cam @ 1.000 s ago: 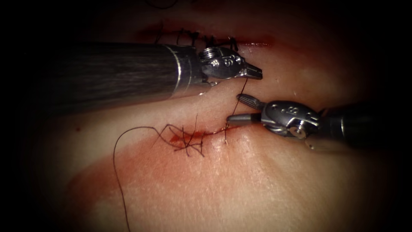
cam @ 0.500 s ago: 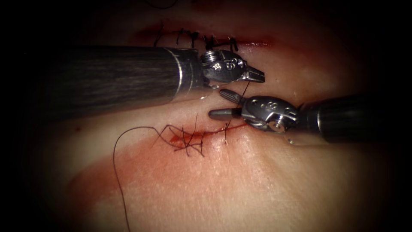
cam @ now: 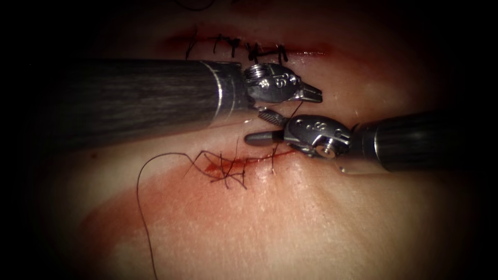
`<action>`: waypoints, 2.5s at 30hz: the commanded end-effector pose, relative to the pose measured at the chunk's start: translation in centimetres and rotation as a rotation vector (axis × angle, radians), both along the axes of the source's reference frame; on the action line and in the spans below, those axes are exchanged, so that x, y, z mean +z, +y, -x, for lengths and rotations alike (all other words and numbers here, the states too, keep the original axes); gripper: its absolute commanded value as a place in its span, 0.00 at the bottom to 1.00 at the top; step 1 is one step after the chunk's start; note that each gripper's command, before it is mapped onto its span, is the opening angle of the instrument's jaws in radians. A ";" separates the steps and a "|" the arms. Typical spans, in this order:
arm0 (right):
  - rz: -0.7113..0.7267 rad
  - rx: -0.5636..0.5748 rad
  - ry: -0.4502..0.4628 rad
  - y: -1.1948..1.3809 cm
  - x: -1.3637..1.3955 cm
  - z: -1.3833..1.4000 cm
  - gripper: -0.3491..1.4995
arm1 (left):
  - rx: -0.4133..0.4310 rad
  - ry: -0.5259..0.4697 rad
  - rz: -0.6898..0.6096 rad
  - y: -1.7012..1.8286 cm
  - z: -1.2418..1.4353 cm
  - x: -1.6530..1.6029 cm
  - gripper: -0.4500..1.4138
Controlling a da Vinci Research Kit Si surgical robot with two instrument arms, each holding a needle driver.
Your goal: Wound Closure
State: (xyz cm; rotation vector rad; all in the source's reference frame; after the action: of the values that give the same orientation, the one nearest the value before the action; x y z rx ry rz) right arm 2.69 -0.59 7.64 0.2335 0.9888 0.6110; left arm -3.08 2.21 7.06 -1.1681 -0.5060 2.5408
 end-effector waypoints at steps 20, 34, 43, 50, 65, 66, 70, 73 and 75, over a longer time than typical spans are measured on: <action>0.013 0.006 -0.044 -0.20 -0.01 0.32 0.98 | -0.005 0.022 0.034 0.07 -0.60 0.04 0.00; 0.026 0.014 -0.077 -0.46 -0.42 1.08 0.99 | -0.057 0.090 0.083 0.21 -1.99 0.16 0.04; 0.043 0.004 -0.078 -0.61 -0.55 1.08 0.99 | -0.105 0.122 0.110 0.09 -2.38 0.70 0.10; 0.060 0.001 -0.079 -0.65 -0.51 1.06 0.99 | -0.170 0.110 0.072 0.00 -2.29 1.40 0.59; 0.073 0.002 -0.080 -0.78 -0.42 1.04 0.99 | -0.352 -0.049 0.010 0.22 -1.76 1.63 0.92; 0.073 0.001 -0.082 -0.79 -0.42 1.03 0.99 | -0.356 -0.048 0.010 0.23 -1.70 1.65 0.92; 0.077 -0.001 -0.087 -0.85 -0.38 0.99 0.99 | -0.372 -0.047 0.015 0.23 -1.40 1.75 0.92; 0.075 -0.010 -0.102 -0.90 -0.35 0.97 0.99 | -0.372 -0.054 0.017 0.20 -1.22 1.83 0.92; 0.071 -0.021 -0.109 -0.93 -0.34 0.96 0.99 | -0.377 -0.049 0.019 0.16 -1.13 1.90 0.93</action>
State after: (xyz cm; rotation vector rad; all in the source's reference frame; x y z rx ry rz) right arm 1.67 -1.45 7.24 0.1392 0.8985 0.5629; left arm -1.92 2.36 8.93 -1.2058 -0.2323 2.2116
